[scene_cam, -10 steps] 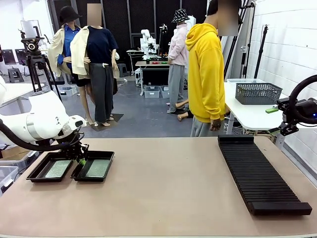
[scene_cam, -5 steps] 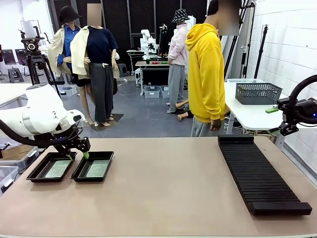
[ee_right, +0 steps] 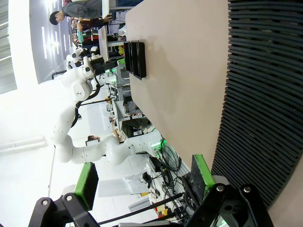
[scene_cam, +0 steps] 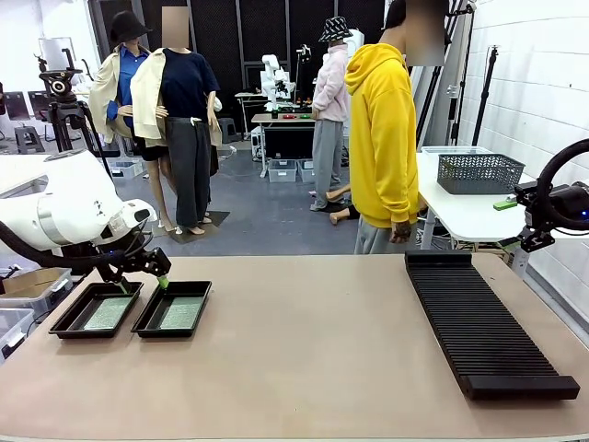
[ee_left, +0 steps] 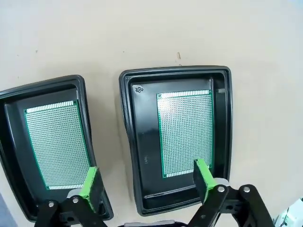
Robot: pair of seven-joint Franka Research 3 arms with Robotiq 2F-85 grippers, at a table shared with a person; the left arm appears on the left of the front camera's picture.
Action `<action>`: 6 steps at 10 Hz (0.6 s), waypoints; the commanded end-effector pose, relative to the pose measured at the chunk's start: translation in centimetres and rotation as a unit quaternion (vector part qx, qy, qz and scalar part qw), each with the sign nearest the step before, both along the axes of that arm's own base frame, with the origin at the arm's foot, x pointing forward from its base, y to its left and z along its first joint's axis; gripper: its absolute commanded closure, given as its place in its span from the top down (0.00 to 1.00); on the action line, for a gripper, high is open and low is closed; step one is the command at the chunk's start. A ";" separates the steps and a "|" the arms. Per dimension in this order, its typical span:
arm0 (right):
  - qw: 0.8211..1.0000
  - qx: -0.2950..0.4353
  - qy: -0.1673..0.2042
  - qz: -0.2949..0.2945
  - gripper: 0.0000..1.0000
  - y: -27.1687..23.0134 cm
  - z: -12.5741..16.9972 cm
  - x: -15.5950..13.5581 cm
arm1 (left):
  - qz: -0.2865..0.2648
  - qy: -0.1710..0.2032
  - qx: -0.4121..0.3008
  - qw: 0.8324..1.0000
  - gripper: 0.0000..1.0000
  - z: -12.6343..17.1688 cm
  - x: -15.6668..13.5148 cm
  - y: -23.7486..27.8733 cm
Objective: Inspect and transfer BCBs to ESD trays.
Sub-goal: Pick up the ESD tray and place it on the left side of the table.
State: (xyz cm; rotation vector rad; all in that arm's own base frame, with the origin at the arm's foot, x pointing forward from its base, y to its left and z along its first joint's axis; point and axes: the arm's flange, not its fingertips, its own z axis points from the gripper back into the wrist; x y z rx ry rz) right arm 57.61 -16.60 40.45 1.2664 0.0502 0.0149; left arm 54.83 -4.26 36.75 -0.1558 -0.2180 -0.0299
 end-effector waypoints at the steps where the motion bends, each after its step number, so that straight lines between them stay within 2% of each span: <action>1: 1.000 -0.002 -0.004 -0.003 1.00 0.2 0.0 -0.1 | 0.000 -0.004 0.001 1.000 1.00 0.0 0.1 0.1; 6: 1.000 -0.002 -0.004 -0.003 1.00 0.2 0.0 -0.1 | 0.000 -0.004 0.001 1.000 1.00 0.0 0.1 0.1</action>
